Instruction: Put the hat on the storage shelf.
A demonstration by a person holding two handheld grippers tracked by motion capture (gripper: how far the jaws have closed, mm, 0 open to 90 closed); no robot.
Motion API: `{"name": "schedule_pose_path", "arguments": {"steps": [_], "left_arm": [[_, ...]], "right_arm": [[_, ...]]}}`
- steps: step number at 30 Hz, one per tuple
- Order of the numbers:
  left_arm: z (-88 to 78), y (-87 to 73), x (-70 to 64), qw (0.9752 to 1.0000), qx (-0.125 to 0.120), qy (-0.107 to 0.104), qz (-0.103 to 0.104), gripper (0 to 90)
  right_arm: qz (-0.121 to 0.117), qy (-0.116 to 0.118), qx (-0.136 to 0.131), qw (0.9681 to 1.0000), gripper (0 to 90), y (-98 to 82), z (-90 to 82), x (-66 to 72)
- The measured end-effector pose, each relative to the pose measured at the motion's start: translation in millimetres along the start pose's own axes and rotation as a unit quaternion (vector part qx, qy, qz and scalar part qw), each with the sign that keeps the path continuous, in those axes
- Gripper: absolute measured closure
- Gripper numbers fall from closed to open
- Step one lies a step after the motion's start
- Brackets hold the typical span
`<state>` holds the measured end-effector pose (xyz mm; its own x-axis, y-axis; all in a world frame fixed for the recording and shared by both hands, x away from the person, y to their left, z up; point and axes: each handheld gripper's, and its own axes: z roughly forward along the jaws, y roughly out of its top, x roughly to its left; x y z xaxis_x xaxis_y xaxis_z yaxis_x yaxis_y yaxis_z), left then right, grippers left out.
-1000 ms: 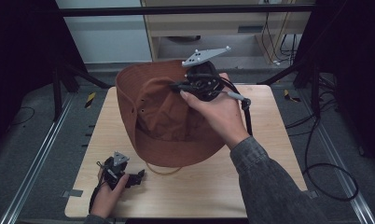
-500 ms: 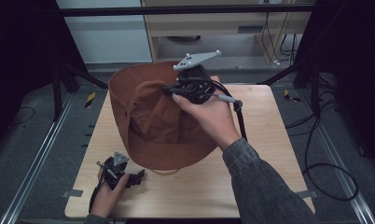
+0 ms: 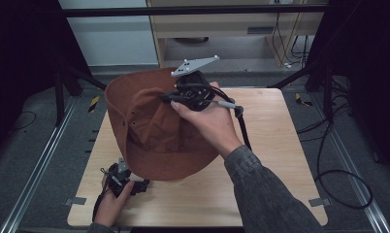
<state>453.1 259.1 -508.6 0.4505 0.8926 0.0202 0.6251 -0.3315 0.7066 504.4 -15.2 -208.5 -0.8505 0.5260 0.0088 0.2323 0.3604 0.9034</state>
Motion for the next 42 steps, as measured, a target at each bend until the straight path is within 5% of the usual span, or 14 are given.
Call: {"name": "schedule_pose_path", "arguments": {"steps": [42], "left_arm": [[0.0,0.0,0.0,1.0,0.0,-0.001,0.0,0.0]], "right_arm": [[0.004,0.009,0.032,0.9994,88.2,-14.3,29.6,-2.3]]}}
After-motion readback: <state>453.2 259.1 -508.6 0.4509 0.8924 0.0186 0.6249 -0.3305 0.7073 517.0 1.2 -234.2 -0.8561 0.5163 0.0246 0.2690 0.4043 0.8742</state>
